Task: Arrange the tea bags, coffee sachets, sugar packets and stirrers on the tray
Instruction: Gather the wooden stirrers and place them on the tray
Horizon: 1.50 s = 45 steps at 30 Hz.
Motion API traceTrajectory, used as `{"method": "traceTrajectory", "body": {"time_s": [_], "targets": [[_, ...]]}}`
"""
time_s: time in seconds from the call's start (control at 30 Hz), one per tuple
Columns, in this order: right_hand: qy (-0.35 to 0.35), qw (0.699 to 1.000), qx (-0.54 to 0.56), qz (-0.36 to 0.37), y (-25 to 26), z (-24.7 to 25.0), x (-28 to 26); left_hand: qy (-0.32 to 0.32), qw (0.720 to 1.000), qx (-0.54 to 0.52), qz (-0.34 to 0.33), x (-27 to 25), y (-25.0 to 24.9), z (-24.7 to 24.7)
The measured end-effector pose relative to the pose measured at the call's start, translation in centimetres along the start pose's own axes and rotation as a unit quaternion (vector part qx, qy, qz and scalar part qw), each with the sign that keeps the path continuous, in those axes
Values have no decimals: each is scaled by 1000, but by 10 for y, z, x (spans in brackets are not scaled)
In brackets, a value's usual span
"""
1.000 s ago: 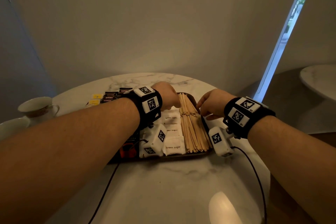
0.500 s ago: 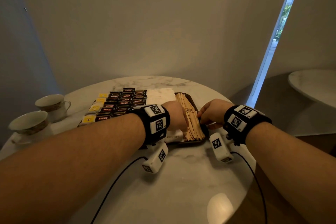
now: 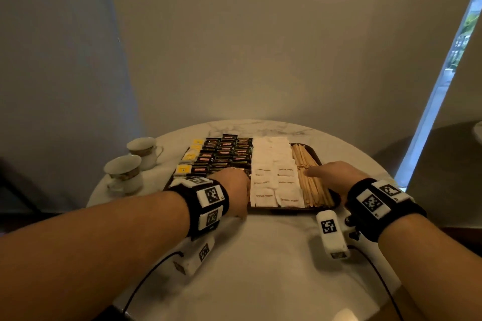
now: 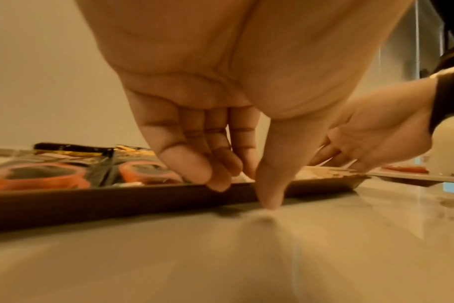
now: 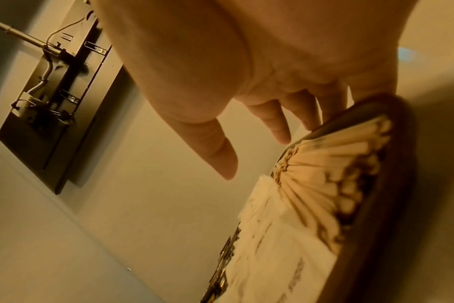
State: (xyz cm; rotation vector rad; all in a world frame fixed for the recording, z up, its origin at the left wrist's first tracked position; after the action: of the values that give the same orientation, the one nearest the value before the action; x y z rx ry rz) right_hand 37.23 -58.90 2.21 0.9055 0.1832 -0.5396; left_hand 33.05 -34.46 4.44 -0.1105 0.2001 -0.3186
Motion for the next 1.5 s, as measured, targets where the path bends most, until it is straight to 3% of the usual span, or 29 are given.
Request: {"method": "traceTrajectory", "body": {"time_s": [0.23, 0.57, 0.8, 0.97, 1.5], "targets": [[-9, 1000, 5, -12, 13, -4, -1, 6, 999, 40, -1, 16, 8, 0], [5, 999, 34, -29, 68, -26, 42, -12, 997, 65, 38, 73, 46, 20], [13, 999, 42, -8, 105, -51, 63, -74, 994, 22, 75, 104, 89, 33], [17, 998, 61, 20, 124, -68, 67, -70, 990, -5, 119, 110, 113, 34], [12, 998, 36, 48, 151, -78, 83, -104, 982, -55, 149, 128, 132, 44]]}}
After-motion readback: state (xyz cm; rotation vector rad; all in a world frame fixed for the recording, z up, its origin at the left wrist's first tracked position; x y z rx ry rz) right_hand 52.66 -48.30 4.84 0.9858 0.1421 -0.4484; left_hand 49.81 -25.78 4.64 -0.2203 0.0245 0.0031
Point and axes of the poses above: each hand's wrist, its own x-axis towards the middle knuckle, its own z-axis out of the back of the hand, y = z × x, the point moved 4 cm from there along x, towards the middle knuckle, and after that the axes turned 8 degrees about -z, right-handed, at the moved point
